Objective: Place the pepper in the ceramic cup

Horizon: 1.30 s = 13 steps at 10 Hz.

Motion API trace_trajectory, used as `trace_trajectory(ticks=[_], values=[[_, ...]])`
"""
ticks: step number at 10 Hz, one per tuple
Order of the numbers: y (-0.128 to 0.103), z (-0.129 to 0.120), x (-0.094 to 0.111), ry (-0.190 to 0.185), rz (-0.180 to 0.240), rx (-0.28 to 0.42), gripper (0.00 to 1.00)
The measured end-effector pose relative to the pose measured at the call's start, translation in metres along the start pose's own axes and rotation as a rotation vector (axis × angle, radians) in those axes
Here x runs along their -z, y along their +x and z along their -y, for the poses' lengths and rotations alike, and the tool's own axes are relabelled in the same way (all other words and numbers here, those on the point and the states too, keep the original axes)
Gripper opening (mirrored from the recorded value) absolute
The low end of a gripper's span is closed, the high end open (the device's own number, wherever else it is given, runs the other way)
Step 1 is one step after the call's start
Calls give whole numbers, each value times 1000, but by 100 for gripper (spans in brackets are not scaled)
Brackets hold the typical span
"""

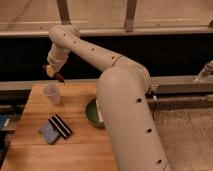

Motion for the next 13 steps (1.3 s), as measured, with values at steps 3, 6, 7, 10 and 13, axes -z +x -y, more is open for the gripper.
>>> trace_trajectory(ticks=[3,6,7,10,13], values=[[-7,-2,-11,5,-45,28,0],[-21,-8,-26,13,-96,68,0],[-25,-9,-28,18,-101,77,0],[-24,-7,-22,69,-37,78,0],[-21,-4,-14,98,28,57,0]])
